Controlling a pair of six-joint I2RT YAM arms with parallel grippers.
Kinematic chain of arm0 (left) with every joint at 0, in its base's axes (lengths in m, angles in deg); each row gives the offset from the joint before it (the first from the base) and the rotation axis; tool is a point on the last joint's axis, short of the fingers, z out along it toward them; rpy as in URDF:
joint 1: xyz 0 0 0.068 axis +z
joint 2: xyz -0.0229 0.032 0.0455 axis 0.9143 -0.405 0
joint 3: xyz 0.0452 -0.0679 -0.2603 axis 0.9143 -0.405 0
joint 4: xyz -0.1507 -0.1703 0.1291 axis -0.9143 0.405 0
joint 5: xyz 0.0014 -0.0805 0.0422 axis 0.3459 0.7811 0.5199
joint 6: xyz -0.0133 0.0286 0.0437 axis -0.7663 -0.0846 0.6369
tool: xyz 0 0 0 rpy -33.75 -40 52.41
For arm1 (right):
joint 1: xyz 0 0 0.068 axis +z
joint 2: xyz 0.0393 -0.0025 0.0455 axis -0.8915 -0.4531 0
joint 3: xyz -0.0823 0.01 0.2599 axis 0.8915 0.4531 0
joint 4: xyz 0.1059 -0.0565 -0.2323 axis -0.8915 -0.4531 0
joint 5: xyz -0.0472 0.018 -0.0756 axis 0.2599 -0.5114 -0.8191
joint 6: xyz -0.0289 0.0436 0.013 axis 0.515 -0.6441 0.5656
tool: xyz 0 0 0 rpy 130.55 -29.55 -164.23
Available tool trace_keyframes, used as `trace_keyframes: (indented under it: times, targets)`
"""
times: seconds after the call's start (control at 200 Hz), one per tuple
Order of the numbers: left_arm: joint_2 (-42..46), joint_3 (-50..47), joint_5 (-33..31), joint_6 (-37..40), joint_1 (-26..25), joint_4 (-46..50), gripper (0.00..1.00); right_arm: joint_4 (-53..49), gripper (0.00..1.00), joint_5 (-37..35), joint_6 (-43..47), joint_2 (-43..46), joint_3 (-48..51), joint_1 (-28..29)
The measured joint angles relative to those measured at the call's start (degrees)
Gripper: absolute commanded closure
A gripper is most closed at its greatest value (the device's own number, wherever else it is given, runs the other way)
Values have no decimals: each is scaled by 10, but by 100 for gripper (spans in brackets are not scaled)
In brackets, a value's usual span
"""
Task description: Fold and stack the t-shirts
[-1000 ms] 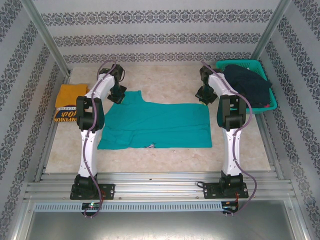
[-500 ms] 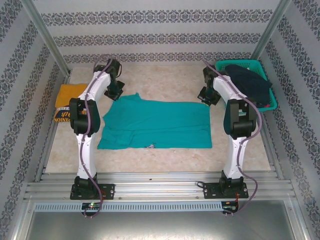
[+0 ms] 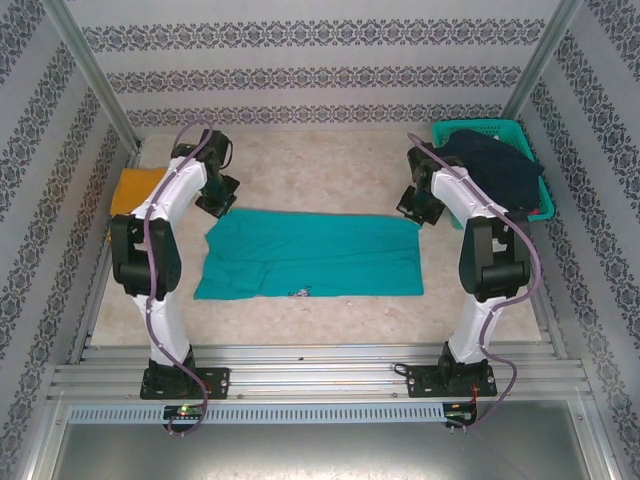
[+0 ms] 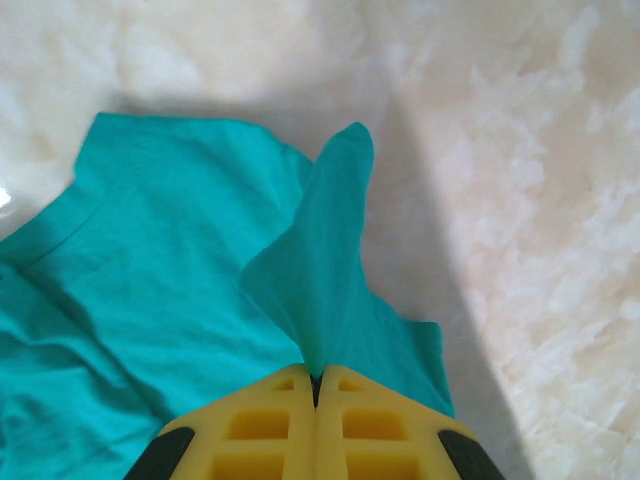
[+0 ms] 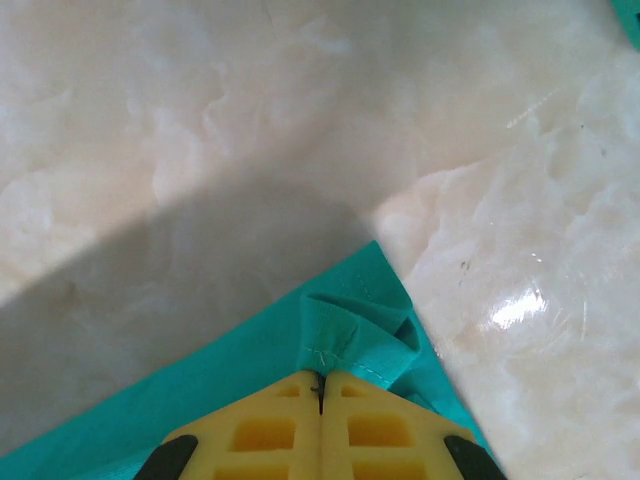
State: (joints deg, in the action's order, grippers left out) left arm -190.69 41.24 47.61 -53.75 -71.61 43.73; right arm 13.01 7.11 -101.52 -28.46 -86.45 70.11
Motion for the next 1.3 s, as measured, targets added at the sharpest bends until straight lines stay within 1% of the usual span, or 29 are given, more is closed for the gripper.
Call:
trace_keyframes:
  times: [0.31, 0.764, 1.299]
  targets:
    - [120, -120, 0, 1, 0, -3, 100, 5, 100, 0, 11, 49, 43, 17]
    - [236, -239, 2, -12, -1, -4, 100, 9, 100, 4, 17, 98, 111, 19]
    - [255, -313, 2, -14, 0, -5, 100, 9, 100, 4, 8, 151, 185, 41]
